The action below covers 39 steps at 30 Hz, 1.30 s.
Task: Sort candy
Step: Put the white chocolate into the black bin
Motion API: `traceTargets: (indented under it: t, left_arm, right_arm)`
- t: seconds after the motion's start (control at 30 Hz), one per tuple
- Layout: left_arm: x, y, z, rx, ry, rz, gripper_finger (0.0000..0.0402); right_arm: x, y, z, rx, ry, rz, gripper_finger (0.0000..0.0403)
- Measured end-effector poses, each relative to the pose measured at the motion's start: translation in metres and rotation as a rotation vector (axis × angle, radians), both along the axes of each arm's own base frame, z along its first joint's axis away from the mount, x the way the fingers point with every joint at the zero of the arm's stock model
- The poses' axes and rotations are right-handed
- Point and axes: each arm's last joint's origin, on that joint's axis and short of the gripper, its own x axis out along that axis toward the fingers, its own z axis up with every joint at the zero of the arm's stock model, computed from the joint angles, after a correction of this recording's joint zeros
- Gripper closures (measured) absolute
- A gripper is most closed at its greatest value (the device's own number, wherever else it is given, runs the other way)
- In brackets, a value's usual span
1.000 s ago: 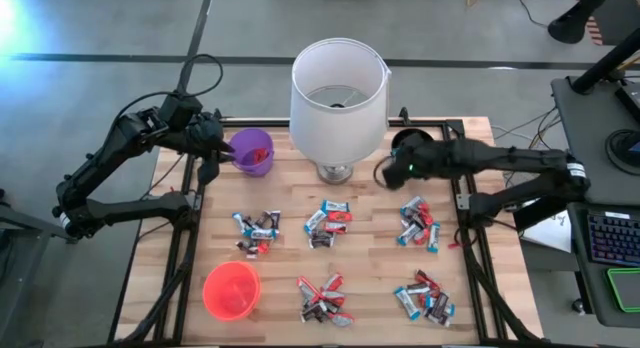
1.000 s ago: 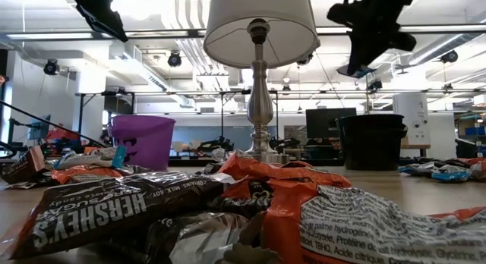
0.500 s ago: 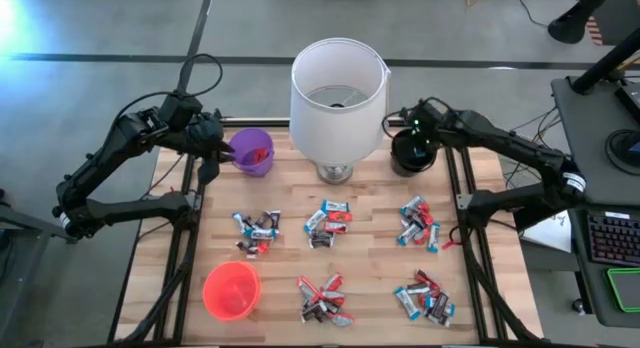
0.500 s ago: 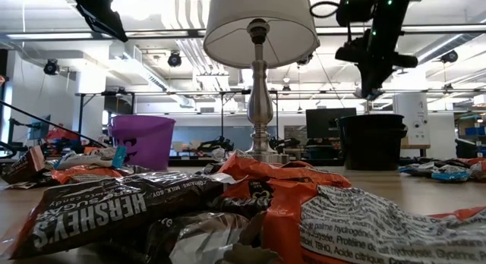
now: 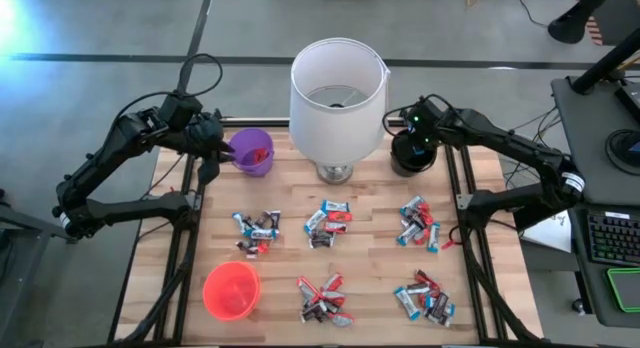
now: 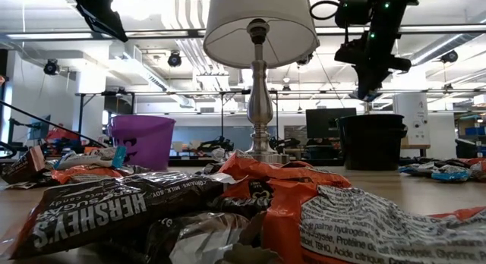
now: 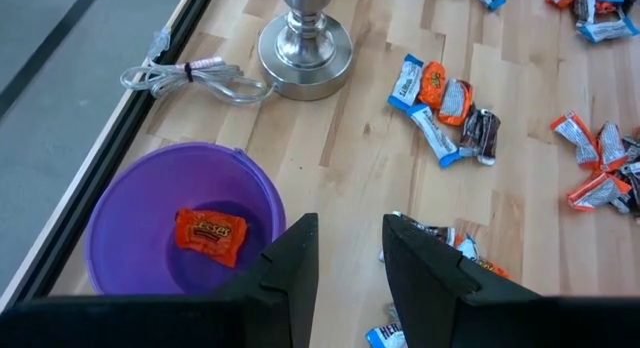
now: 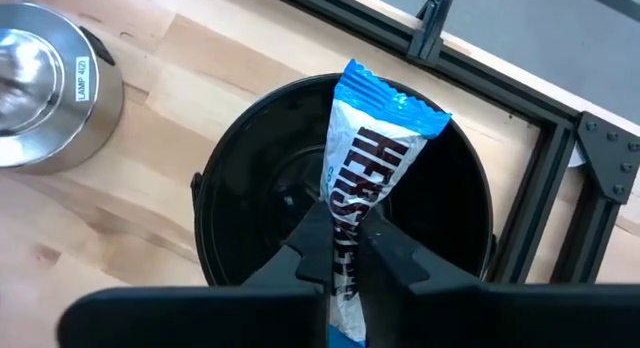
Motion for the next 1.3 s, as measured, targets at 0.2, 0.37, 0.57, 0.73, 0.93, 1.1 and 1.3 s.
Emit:
traceTargets:
  t: [0.2,0.37,0.57,0.73,0.93,1.1,1.3]
  left_arm:
    - [0.000,0.000,0.000,-0.005,-0.001,0.005,0.0306]
    - [0.001,0.001,0.000,-0.010,0.001,0.008,0.0306]
    - [0.004,0.004,-0.002,-0.028,0.008,0.020,0.0305]
    - [0.006,0.005,-0.003,-0.047,0.011,0.035,0.0285]
    - [0.005,0.004,-0.003,-0.054,0.012,0.030,0.0252]
    - [0.006,-0.007,-0.002,-0.142,-0.036,-0.062,0.0251]
    - [0.014,-0.022,-0.005,-0.186,-0.017,-0.162,0.0261]
  right_arm:
    - [0.000,0.000,0.000,-0.009,0.009,0.003,0.0326]
    - [-0.001,-0.001,0.000,-0.029,0.023,-0.009,0.0301]
    - [-0.001,-0.001,0.003,-0.034,0.017,-0.009,0.0283]
    - [0.000,-0.001,0.011,-0.047,0.000,-0.010,0.0273]
    - [-0.003,-0.001,0.024,-0.080,0.026,-0.016,0.0268]
    - [-0.009,0.002,0.034,-0.102,0.096,-0.042,0.0268]
    - [-0.010,0.003,0.044,-0.100,0.081,-0.062,0.0266]
